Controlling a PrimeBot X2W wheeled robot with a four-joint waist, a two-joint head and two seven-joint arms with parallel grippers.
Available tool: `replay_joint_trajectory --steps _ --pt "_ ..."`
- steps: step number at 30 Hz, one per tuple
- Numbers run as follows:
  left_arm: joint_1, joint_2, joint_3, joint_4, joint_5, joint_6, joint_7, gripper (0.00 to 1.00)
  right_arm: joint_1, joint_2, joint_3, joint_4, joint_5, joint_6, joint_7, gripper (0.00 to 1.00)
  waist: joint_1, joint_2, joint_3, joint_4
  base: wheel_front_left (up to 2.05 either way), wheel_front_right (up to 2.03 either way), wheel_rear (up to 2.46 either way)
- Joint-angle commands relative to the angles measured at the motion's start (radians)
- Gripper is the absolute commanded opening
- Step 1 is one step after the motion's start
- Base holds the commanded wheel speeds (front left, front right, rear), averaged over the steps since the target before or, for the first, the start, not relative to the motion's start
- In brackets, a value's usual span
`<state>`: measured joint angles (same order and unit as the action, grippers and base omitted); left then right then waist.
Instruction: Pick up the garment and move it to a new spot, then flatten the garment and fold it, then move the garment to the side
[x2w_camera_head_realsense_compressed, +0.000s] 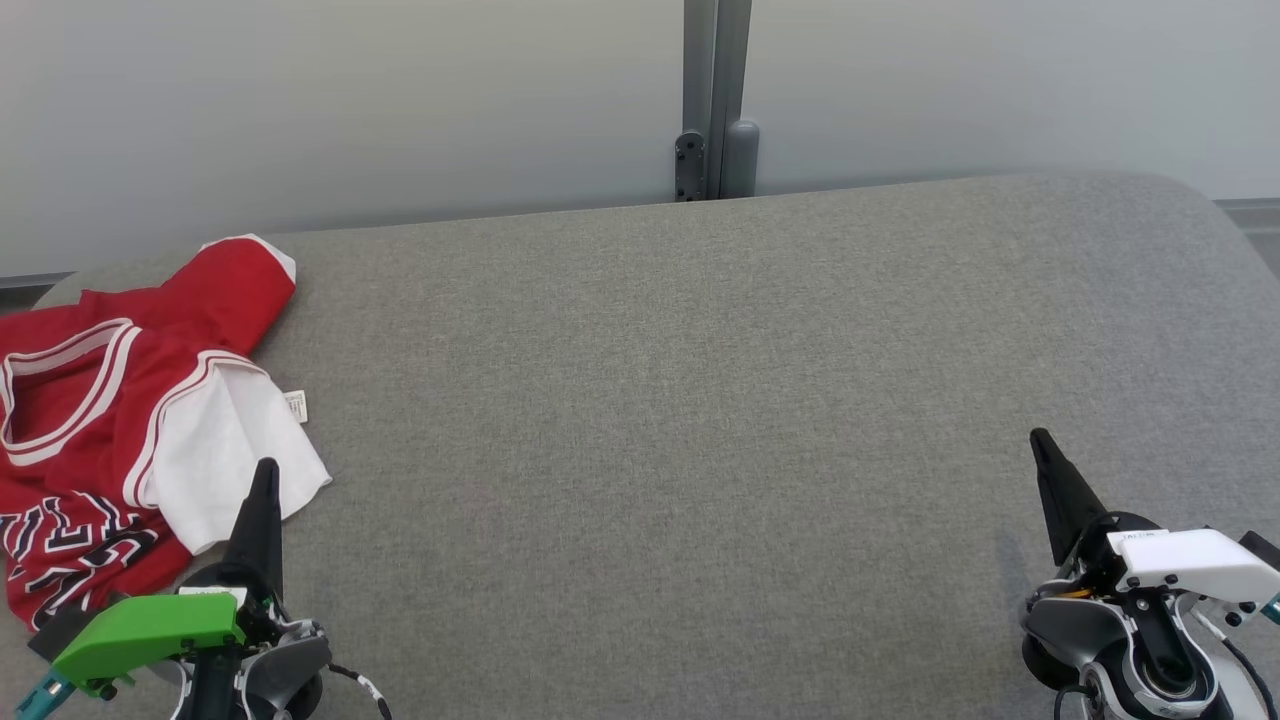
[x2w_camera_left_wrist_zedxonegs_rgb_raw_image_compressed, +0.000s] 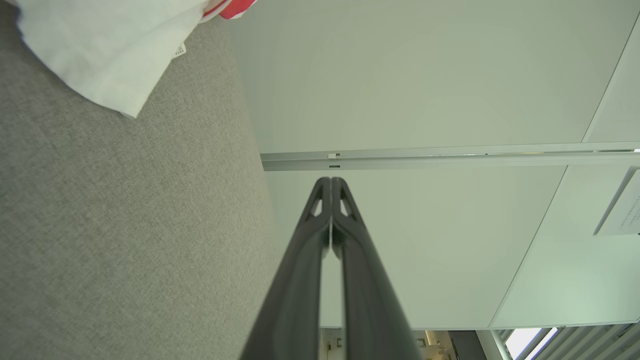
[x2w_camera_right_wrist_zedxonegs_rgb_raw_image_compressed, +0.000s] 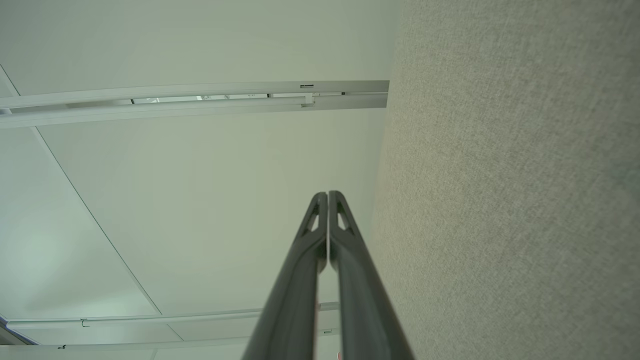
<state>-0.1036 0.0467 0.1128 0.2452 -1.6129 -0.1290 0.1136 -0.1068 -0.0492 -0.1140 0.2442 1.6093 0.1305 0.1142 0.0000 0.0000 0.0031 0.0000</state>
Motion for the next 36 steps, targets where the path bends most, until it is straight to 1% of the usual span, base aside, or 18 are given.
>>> replay_joint_trajectory --steps 1,36 --pt "-0.013 0.007 0.002 0.000 0.000 -0.005 0.004 0.00 -0.005 -0.002 0.001 0.002 0.007 0.000 0.003 0.00 0.0000 0.0000 0.000 0.000 0.00 0.00 0.00" --pt "-0.013 0.007 0.002 0.000 0.000 -0.005 0.004 0.00 -0.005 -0.002 0.001 0.002 0.007 0.000 0.003 0.00 0.0000 0.0000 0.000 0.000 0.00 0.00 0.00"
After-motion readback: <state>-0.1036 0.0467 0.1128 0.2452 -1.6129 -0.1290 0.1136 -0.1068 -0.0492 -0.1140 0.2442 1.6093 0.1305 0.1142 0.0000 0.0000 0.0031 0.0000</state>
